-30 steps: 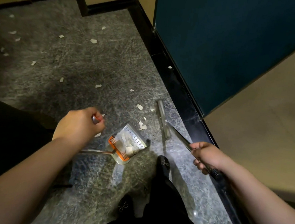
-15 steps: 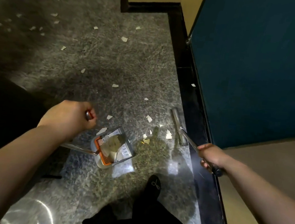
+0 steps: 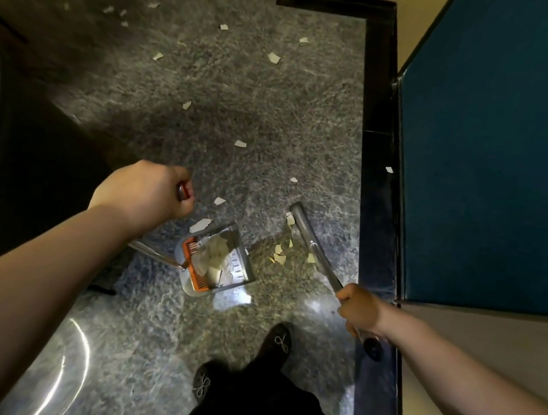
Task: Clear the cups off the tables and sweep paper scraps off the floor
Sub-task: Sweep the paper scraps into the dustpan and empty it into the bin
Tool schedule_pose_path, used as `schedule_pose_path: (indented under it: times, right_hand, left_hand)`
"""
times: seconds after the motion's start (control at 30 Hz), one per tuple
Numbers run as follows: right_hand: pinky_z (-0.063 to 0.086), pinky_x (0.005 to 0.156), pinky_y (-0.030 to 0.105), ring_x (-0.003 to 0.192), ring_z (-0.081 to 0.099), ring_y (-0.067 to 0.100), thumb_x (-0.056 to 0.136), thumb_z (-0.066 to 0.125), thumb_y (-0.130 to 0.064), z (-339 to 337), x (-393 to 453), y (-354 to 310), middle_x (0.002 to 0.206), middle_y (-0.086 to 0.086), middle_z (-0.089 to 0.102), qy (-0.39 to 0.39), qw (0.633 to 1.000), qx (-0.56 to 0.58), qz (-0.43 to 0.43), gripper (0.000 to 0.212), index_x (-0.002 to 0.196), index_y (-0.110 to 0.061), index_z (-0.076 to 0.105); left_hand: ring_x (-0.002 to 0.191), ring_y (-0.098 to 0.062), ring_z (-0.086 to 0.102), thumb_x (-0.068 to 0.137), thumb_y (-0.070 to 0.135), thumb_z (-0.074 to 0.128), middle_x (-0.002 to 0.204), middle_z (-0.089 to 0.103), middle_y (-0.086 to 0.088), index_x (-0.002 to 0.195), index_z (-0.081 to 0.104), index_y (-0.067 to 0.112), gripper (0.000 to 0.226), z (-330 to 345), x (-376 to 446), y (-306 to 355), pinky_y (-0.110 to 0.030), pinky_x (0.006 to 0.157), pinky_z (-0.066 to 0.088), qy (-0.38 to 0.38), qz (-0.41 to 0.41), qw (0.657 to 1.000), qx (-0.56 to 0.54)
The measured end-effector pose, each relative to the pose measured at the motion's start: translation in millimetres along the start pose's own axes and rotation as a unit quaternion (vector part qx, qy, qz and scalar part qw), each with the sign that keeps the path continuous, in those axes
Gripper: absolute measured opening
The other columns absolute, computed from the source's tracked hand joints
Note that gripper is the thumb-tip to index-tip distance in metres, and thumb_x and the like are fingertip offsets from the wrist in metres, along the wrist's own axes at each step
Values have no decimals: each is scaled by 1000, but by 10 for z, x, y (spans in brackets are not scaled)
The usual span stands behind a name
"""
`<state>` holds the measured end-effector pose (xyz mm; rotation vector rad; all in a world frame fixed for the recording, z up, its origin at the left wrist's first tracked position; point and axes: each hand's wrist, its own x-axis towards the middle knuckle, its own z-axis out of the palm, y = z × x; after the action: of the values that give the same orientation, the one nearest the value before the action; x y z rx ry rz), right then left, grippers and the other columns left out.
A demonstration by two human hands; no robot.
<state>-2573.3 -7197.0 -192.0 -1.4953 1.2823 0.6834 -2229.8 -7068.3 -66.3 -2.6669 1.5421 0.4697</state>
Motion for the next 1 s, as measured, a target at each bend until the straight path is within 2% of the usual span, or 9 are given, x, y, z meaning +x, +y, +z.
schedule_pose_path:
  times: [0.07,0.13,0.2,0.27,0.37,0.43,0.53,0.87,1.0]
  right_hand:
    - [40,38,30,41,45,18,89,39,4,97,-69,-38,74,7,39,-10,999,-38,-10,30,75,-21,34]
    - [41,35,24,42,47,13,89,43,0,201,-187,-125,75,6,45,-35,997,-73,-11,25,79,-22,37]
    - [35,37,26,35,40,7,86,40,5,328,-278,-204,62,4,39,-71,996,-42,-40,34,69,-24,30]
    - [33,42,27,36,39,7,86,37,3,477,-376,-297,60,3,39,-97,993,-16,-65,33,72,-26,29]
    - [38,46,25,41,47,10,91,40,-7,766,-430,-385,64,5,49,-131,988,-16,-74,18,91,-26,41]
    - [39,42,21,42,51,10,95,43,-13,978,-449,-434,65,7,55,-139,988,6,-63,28,121,-22,42]
    - [38,40,20,43,53,9,97,44,-16,1201,-502,-468,63,5,58,-145,986,49,-58,39,135,-17,37]
    - [40,39,20,38,50,11,98,41,-4,1482,-732,-408,66,11,53,-125,983,134,27,52,146,-14,27]
    - [28,36,20,32,41,16,92,37,4,1584,-879,-462,60,13,46,-97,988,120,-2,44,136,5,33]
  left_hand:
    - [77,-24,65,84,39,64,76,66,1,84,62,28,11,13,-3,-34,-35,64,55,0,0,1000,1]
    - [78,-25,65,83,39,65,75,65,0,82,62,29,11,23,-26,-72,-33,63,52,1,-3,1000,-7]
    - [78,-26,65,82,39,65,74,65,1,81,62,30,10,35,-66,-99,-32,62,49,4,-3,1000,-14]
    - [78,-26,65,82,37,65,75,66,0,83,63,29,9,56,-145,-144,-32,62,50,8,0,1000,-17]
    - [77,-25,65,82,37,64,74,66,3,83,62,29,8,103,-304,-245,-32,62,51,15,6,1000,-24]
    - [75,-23,65,82,37,64,70,62,6,79,60,30,8,140,-398,-305,-31,60,49,26,13,999,-32]
    - [70,-18,61,82,37,62,64,55,12,77,58,33,9,186,-473,-325,-27,56,40,30,19,999,-39]
    - [67,-16,59,83,40,57,68,61,8,78,56,33,10,256,-771,-423,-30,56,48,42,31,997,-62]
    - [65,-12,58,82,39,59,66,61,9,77,56,33,8,275,-953,-433,-29,55,46,37,24,995,-89]
